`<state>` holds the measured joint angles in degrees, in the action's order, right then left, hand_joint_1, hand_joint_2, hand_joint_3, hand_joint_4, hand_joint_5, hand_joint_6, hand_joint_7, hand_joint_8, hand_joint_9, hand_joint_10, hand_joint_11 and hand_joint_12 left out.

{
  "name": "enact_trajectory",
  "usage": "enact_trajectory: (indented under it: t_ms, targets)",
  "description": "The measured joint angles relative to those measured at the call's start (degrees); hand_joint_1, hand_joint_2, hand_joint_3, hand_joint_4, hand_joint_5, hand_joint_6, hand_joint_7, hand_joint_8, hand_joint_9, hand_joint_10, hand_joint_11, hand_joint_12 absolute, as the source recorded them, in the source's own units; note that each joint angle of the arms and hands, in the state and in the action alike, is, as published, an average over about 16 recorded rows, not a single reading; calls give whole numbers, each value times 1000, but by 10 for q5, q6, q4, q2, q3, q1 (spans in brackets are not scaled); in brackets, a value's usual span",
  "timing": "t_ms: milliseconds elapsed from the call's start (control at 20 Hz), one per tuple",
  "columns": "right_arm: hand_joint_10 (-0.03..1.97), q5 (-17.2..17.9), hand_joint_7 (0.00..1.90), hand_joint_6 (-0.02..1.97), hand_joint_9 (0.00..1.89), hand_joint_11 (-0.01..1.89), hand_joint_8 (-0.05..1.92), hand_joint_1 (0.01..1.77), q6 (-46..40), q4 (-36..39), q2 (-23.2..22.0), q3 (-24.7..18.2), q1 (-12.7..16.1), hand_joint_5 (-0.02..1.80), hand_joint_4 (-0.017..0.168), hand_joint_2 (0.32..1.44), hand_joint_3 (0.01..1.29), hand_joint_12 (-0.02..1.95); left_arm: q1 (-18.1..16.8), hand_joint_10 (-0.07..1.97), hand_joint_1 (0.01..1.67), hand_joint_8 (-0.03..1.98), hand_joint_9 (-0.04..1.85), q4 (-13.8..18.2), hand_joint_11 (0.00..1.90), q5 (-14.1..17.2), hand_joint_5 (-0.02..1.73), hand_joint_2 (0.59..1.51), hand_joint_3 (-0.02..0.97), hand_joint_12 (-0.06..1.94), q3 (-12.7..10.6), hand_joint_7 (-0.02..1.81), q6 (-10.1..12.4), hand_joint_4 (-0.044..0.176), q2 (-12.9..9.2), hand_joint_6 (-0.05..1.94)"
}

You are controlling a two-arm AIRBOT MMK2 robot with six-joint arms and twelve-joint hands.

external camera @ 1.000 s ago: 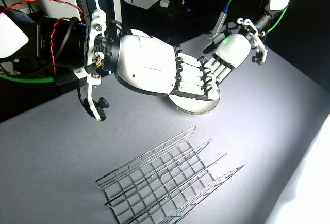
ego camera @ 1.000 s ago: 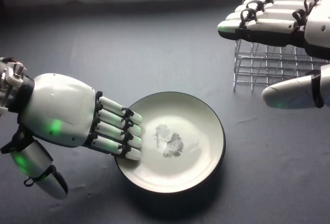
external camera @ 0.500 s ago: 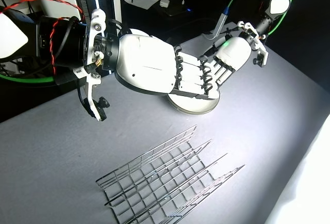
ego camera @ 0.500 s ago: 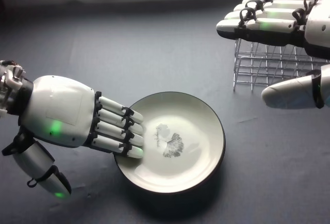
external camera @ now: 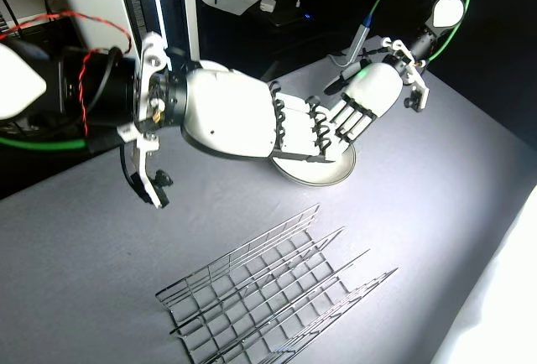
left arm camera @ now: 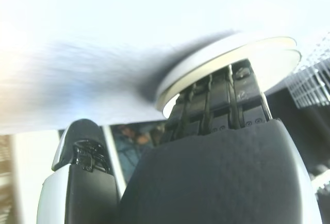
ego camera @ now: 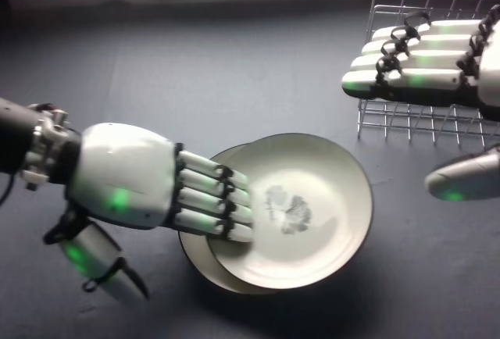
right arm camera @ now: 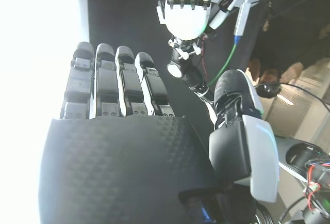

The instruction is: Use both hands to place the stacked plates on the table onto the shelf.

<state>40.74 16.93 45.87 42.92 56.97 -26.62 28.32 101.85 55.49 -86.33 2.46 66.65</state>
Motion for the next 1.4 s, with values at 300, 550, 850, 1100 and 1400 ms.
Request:
enact_trajectory:
  t_ms: [300,550,850,1100,1400]
  targets:
    - [9,114,21,19,21,21,10,62,-7,60,20,53,-23,16,0,1231,26,-8,-3,8,14,-22,14,-18,16,-15,-11,1147,16,10,-3,-11,0,-6,29,-27]
    - [9,190,20,18,21,21,10,268,-15,95,36,88,-35,16,4,1223,26,-7,-8,8,13,-22,16,-23,16,-21,-11,1146,16,9,-9,-11,0,-4,46,-28]
    - [8,230,20,18,21,21,10,669,-22,113,50,111,-57,18,5,1179,26,58,-12,8,14,-22,19,-21,16,-21,-11,1144,16,9,-14,-12,0,-3,53,-27]
    - [8,228,20,18,21,20,11,1016,-25,116,65,125,-79,20,4,1128,26,222,-14,7,14,-22,20,-21,16,-21,-12,1141,16,9,-17,-12,0,-2,56,-28]
    - [9,204,20,18,19,18,11,1254,-25,116,93,140,-98,20,1,1073,25,416,-15,7,14,-22,21,-21,15,-19,-10,1139,16,8,-20,-12,0,0,58,-27]
